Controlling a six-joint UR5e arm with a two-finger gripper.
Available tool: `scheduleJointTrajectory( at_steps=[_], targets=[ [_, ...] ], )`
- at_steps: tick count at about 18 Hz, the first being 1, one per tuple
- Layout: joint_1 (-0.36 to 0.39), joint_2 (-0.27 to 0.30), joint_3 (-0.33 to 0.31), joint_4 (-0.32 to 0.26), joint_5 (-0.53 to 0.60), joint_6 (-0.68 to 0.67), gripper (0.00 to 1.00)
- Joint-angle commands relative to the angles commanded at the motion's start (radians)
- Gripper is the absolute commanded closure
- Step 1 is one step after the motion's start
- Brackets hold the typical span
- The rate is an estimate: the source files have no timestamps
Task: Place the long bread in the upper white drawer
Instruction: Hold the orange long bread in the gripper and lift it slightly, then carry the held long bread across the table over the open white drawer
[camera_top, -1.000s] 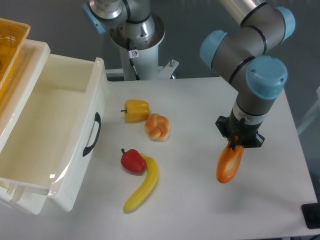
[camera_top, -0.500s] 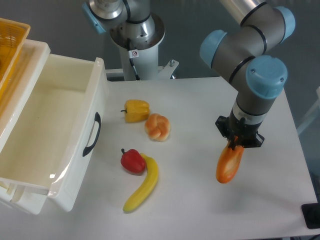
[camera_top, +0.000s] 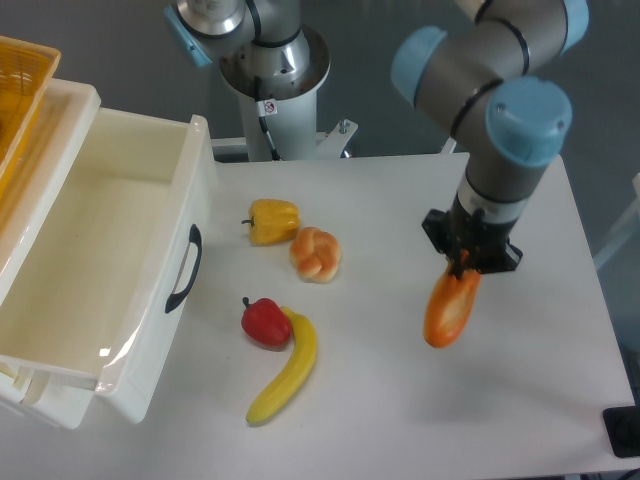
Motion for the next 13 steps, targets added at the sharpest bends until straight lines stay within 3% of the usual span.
scheduleJointTrajectory(
  at_steps=[6, 13],
  targets=[
    [-0.109, 0.066, 0.011, 0.0, -0.058, -0.204, 1.0],
    [-0.212, 0.207, 0.012, -0.031, -0.156, -0.364, 1.0]
  ],
)
